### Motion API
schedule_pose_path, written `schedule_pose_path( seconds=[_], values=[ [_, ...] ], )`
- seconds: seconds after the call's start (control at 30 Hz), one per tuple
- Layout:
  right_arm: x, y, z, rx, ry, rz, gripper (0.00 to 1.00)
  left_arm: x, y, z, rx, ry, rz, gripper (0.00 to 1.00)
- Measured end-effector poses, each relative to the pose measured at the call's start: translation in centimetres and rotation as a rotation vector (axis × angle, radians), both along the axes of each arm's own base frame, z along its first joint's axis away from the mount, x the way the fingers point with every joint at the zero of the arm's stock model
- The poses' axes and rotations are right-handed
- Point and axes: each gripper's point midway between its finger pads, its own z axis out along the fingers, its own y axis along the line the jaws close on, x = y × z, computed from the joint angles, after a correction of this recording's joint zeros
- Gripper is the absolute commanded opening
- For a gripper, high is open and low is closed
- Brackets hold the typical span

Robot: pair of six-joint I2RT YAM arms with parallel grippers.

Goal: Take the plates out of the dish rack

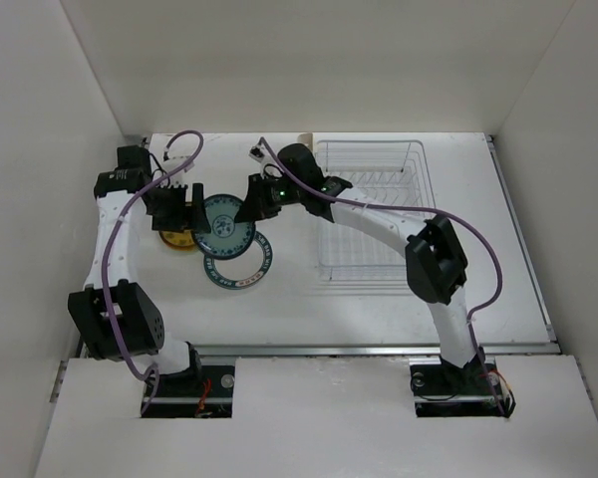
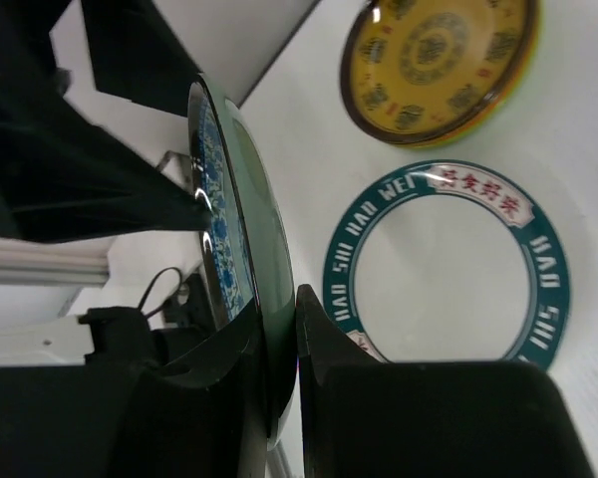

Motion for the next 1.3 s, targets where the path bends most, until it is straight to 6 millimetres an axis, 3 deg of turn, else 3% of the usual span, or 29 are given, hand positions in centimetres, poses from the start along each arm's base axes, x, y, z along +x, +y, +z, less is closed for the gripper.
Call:
schedule_pose_path(
  seconds=[0.17,0.2,0.23,0.37,0.5,0.53,0.63,0.7,0.8,0.93,1.07,1.17,1.3],
  values=[
    [-1.2,0.9,0.6,0.048,0.009,0.047,0.0,0.3,-0.2,0.0,-0.016,-0.011,0.001,0.48],
    [-1.2,0.9,0.5,0.051,0.012,0.047,0.0,0.2,-0.4,0.1,-0.027,-0.009,-0.003,0.41],
    [-1.2,0.9,0.5,0.055,0.014,0.046,0.0,0.2,-0.6,0.1,-0.039,-0.008,-0.006,0.28],
    [-0.7,0.4,0.0,0.052,0.02,0.04,0.0,-0.4,-1.2,0.4,-0.085,0.004,-0.03,0.0],
    [-0.7,-0.1,0.0,0.061,0.029,0.064,0.03,-1.0,-1.9,0.8,-0.133,0.016,-0.056,0.0],
    [-0.7,-0.1,0.0,0.064,0.03,0.067,0.24,-1.0,-1.8,1.0,-0.132,0.018,-0.054,0.0],
    [-0.8,0.2,0.0,0.06,0.036,0.055,0.6,-1.0,-1.5,1.6,-0.134,0.021,-0.027,0.0],
    [-1.1,0.5,0.0,0.054,0.041,0.048,0.76,-0.6,-0.8,1.8,-0.12,0.021,0.022,0.0],
    [-1.0,0.9,0.0,0.043,0.028,0.022,0.88,0.1,1.4,1.8,-0.117,0.022,0.146,0.0],
    [0.6,0.4,0.0,-0.01,0.026,-0.077,0.9,1.9,5.5,1.0,-0.129,0.025,0.339,0.0],
    [3.6,-1.8,-0.2,-0.083,0.013,-0.248,0.9,3.7,9.4,-1.5,-0.129,0.064,0.499,0.0],
    [4.8,-3.9,0.2,-0.125,0.0,-0.346,0.9,4.6,10.4,-3.9,-0.136,0.129,0.556,0.0],
    [5.1,-5.9,2.9,-0.122,-0.042,-0.41,0.9,5.9,11.0,-6.7,-0.159,0.207,0.594,0.0]
  ],
)
